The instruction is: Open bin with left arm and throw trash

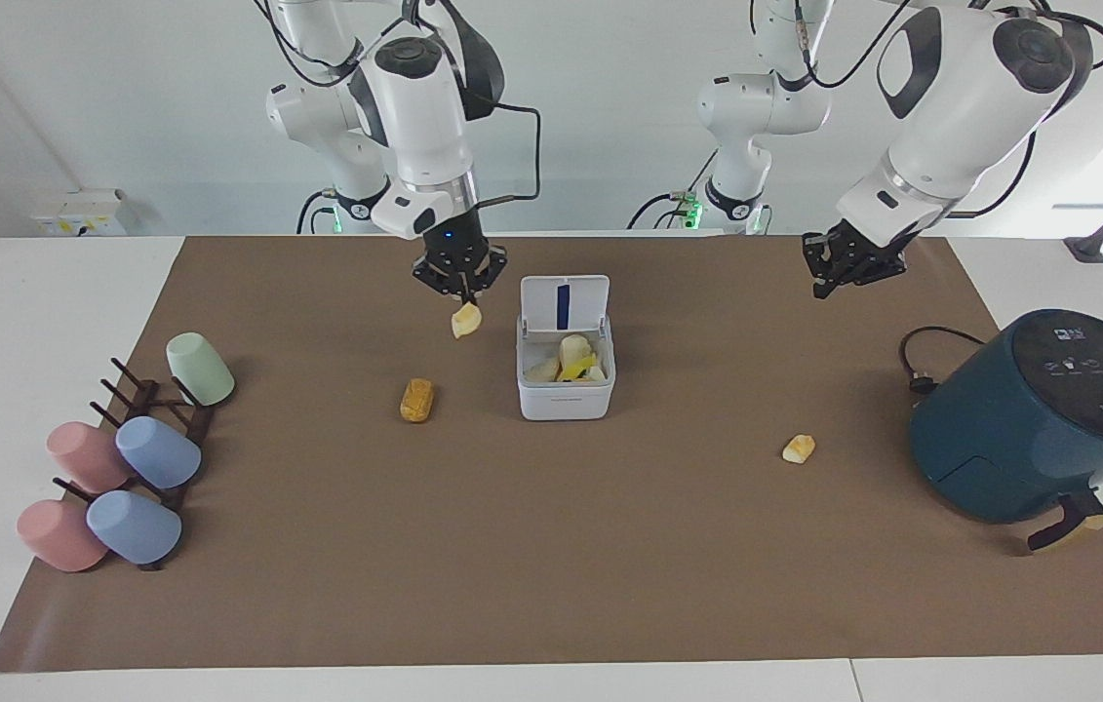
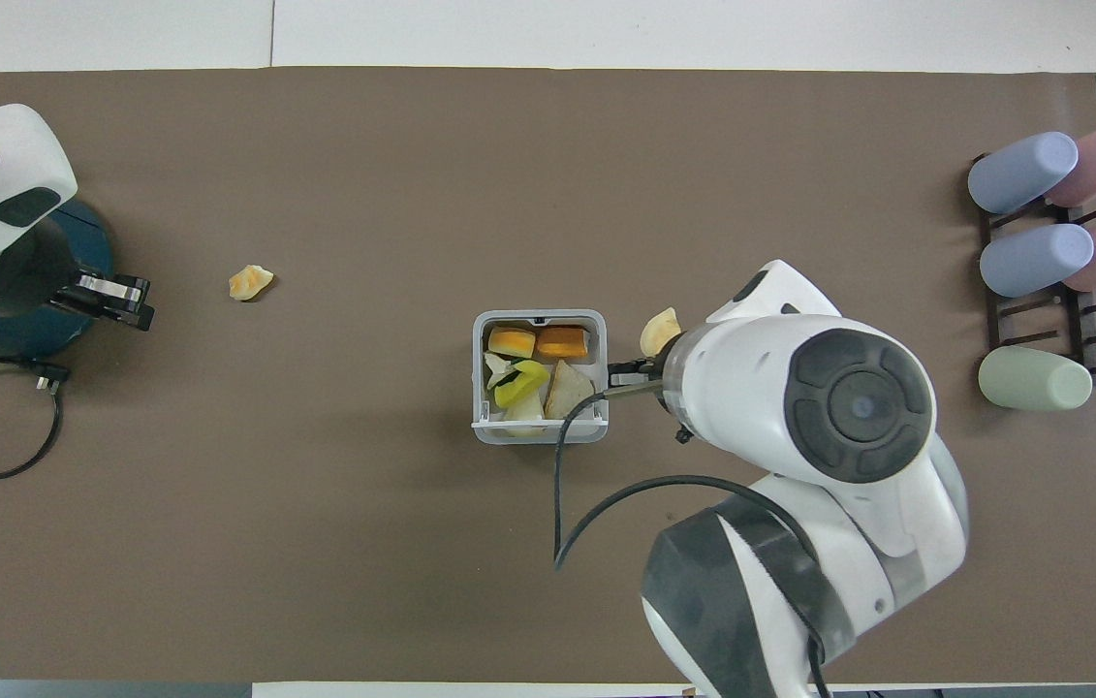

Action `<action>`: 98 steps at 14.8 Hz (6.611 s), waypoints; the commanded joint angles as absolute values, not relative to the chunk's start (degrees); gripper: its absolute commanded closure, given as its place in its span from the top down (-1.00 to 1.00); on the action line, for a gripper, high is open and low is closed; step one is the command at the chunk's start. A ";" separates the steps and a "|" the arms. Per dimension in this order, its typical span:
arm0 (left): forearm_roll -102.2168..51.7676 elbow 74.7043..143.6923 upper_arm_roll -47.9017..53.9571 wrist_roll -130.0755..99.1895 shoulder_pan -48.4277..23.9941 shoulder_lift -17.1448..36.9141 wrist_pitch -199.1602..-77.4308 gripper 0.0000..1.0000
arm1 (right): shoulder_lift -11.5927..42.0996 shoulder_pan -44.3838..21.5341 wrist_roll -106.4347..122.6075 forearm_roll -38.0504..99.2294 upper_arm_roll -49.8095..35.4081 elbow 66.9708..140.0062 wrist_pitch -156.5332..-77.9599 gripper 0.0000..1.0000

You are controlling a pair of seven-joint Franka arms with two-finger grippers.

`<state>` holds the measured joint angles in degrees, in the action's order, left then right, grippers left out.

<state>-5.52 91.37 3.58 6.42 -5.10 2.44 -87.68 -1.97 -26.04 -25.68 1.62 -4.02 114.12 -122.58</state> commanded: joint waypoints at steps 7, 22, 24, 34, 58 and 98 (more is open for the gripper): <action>-4.40 92.11 3.87 7.65 -2.90 -1.23 -83.15 1.00 | 7.82 -29.88 -26.81 8.60 -4.04 107.66 -127.70 -1.00; -3.60 104.49 4.22 7.64 -3.51 2.26 -106.41 1.00 | 7.91 -30.50 -25.57 16.79 -3.87 109.69 -129.90 1.00; -3.25 105.11 4.22 10.52 -3.60 6.83 -111.77 1.00 | 7.30 -29.97 -25.75 16.70 -3.69 109.69 -129.55 1.00; 2.80 110.40 4.13 15.64 -3.52 18.89 -134.21 1.00 | 1.41 -17.07 -25.40 5.56 -3.43 109.69 -121.57 1.00; -9.84 87.36 5.45 -14.72 -18.42 17.58 -105.03 -1.00 | 12.66 -12.74 -29.62 4.48 -3.60 125.24 -141.86 1.00; -7.66 92.99 4.13 -18.22 -12.85 3.70 -99.51 1.00 | -1.24 -25.65 -31.36 6.24 -3.96 116.64 -131.04 -1.00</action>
